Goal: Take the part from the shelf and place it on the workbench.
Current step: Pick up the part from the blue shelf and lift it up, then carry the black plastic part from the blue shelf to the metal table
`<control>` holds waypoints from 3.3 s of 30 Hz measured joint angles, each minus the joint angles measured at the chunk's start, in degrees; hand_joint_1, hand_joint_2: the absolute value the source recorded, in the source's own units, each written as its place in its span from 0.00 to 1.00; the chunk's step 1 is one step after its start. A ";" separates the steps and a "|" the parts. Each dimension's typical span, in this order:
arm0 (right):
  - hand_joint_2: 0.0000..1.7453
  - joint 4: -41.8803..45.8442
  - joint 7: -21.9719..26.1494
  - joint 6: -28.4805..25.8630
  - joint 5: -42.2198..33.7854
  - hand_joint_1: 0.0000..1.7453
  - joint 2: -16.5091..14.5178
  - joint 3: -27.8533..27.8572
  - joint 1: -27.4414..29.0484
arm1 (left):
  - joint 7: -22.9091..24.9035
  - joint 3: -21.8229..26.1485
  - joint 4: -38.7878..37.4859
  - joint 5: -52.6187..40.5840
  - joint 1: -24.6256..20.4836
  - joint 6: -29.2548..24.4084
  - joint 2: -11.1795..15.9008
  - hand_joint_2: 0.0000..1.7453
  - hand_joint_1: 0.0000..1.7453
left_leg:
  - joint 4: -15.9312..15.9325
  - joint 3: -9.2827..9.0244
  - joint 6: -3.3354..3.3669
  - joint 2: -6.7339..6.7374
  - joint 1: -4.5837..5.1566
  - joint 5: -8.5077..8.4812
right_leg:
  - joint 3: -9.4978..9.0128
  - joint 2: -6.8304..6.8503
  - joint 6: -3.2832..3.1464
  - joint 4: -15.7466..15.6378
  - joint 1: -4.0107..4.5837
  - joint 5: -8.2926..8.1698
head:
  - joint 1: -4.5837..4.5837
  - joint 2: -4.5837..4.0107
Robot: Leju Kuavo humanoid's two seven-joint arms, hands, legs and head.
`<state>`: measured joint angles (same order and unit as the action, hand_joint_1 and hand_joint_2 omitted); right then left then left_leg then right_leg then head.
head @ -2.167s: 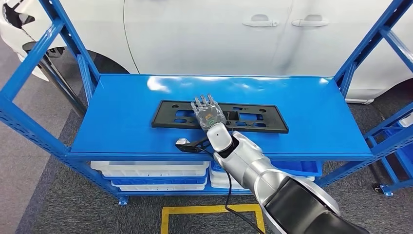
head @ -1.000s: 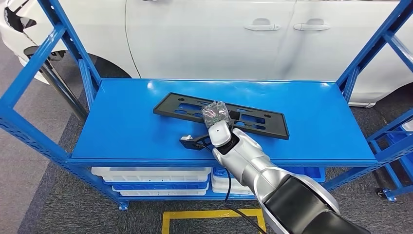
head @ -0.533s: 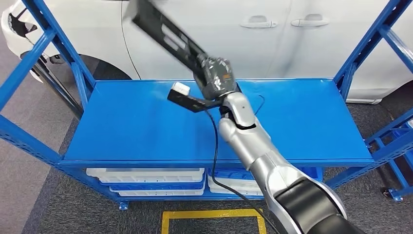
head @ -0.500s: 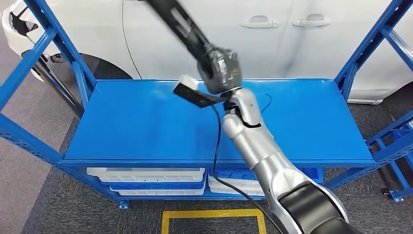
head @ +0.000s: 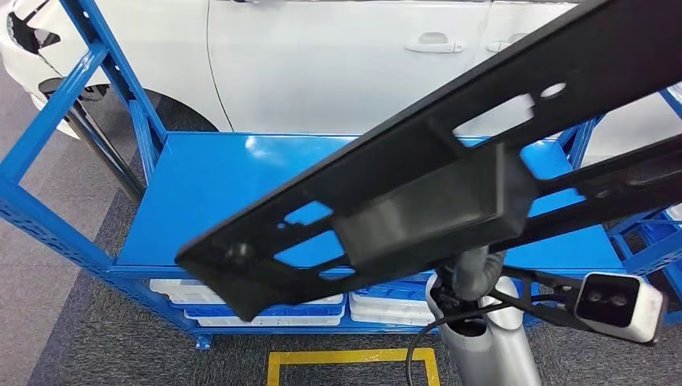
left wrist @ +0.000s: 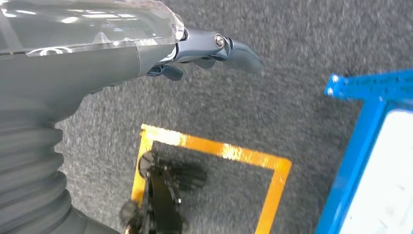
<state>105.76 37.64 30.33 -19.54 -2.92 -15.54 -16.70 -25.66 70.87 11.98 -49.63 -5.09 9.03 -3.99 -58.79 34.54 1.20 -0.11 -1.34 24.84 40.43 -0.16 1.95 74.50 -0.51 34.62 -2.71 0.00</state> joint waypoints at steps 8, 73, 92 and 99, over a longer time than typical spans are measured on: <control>1.00 -0.66 0.91 0.36 3.31 1.00 0.76 -2.40 4.23 | 0.93 0.49 0.00 0.27 -0.12 -1.20 0.17 1.00 0.00 | -0.05 0.65 -2.01 -0.13 0.16 -1.19 | -8.33 -0.06 -1.52 -15.96 0.22 -7.48 | 0.00 0.00; 1.00 4.33 2.32 13.02 7.02 1.00 -0.02 10.16 12.82 | 5.96 1.20 -0.08 -2.40 0.18 -0.95 -2.26 1.00 0.00 | -4.38 4.82 -2.33 0.58 0.67 2.03 | -11.58 0.51 -3.48 -18.21 0.38 -6.73 | 0.00 0.00; 1.00 5.79 2.32 15.25 7.45 1.00 -4.29 13.95 13.21 | 6.31 1.05 -0.07 -2.88 -0.37 -1.49 0.40 1.00 0.00 | 2.43 -5.45 0.54 1.60 1.05 2.76 | 1.42 0.33 -0.40 -0.02 0.21 -3.02 | 0.00 -0.02; 1.00 7.47 2.36 15.14 7.18 1.00 -4.31 14.10 12.59 | 7.20 1.07 -0.07 -2.90 -0.42 -1.86 0.88 1.00 0.00 | 1.69 -4.77 -0.69 4.44 1.64 2.70 | -7.99 3.77 -2.59 -16.66 1.49 -8.35 | 0.00 0.00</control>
<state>113.23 39.99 45.47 -12.35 -7.23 -1.44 -4.11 -18.46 71.93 11.91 -52.52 -5.52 7.17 -3.11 -57.10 29.77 0.51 4.33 0.30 27.53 32.44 3.62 -0.64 57.84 0.98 26.27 -2.71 0.00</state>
